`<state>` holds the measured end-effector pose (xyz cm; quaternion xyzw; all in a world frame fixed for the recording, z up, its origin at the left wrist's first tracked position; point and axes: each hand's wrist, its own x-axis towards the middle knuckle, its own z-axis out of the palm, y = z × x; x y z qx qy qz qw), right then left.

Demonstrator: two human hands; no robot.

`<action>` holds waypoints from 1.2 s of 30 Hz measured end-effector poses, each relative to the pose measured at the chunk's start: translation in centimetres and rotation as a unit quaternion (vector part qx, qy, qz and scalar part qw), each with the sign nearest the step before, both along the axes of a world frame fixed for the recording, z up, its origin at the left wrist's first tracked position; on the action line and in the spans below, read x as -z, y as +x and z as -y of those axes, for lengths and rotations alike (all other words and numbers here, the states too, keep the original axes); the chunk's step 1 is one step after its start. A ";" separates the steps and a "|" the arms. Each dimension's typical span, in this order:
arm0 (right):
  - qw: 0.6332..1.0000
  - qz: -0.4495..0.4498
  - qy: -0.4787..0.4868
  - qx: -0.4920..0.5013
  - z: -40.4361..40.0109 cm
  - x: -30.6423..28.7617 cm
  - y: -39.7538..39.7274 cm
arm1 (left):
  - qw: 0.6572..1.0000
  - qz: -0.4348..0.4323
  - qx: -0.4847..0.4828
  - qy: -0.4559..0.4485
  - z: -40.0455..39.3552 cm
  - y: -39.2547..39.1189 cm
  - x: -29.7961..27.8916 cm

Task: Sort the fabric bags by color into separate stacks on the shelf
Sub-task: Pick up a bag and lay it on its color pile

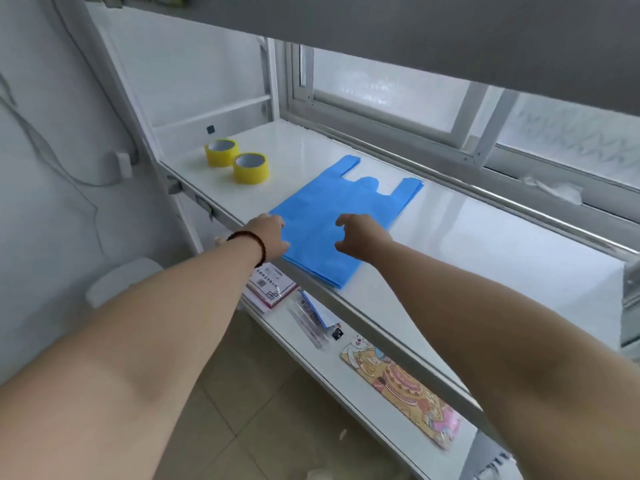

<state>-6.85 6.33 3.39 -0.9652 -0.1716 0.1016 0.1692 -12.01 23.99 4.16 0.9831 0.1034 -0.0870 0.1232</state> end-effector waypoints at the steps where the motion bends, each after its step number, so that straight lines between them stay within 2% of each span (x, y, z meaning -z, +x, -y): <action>1: 1.000 -0.008 0.003 0.020 -0.2 0.4 0.8 | 1.000 -0.006 0.004 -0.004 -0.5 0.9 0.6; 6: 0.992 -0.028 -0.003 0.126 -0.7 2.8 3.7 | 0.999 -0.043 0.009 -0.015 -3.6 5.6 2.4; 9: 0.969 -0.078 0.040 0.231 -0.3 3.0 4.7 | 0.998 -0.045 -0.041 -0.033 -5.1 8.7 3.4; 12: 0.913 -0.158 0.169 0.336 -0.1 3.8 4.8 | 0.987 -0.073 -0.112 -0.084 -6.0 10.9 4.6; 16: 0.831 -0.168 0.284 0.447 -0.8 4.7 5.0 | 0.977 -0.092 -0.127 -0.148 -6.6 13.7 5.7; 20: 0.781 -0.205 0.326 0.492 -1.9 5.1 5.3 | 0.949 -0.114 -0.122 -0.266 -6.7 15.5 6.1; 23: 0.738 -0.227 0.352 0.529 -2.7 4.8 4.2 | 0.950 -0.131 -0.081 -0.273 -7.2 16.0 6.2; 27: 0.728 -0.245 0.372 0.522 -2.9 4.7 2.5 | 0.957 -0.117 -0.015 -0.266 -7.8 16.1 6.8; 32: 0.779 -0.171 0.299 0.523 -1.4 5.4 -0.7 | 0.933 -0.120 0.054 -0.334 -6.8 14.4 7.5; 36: 0.786 -0.153 0.233 0.552 0.3 5.8 -4.5 | 0.922 -0.122 0.081 -0.358 -4.4 12.9 8.5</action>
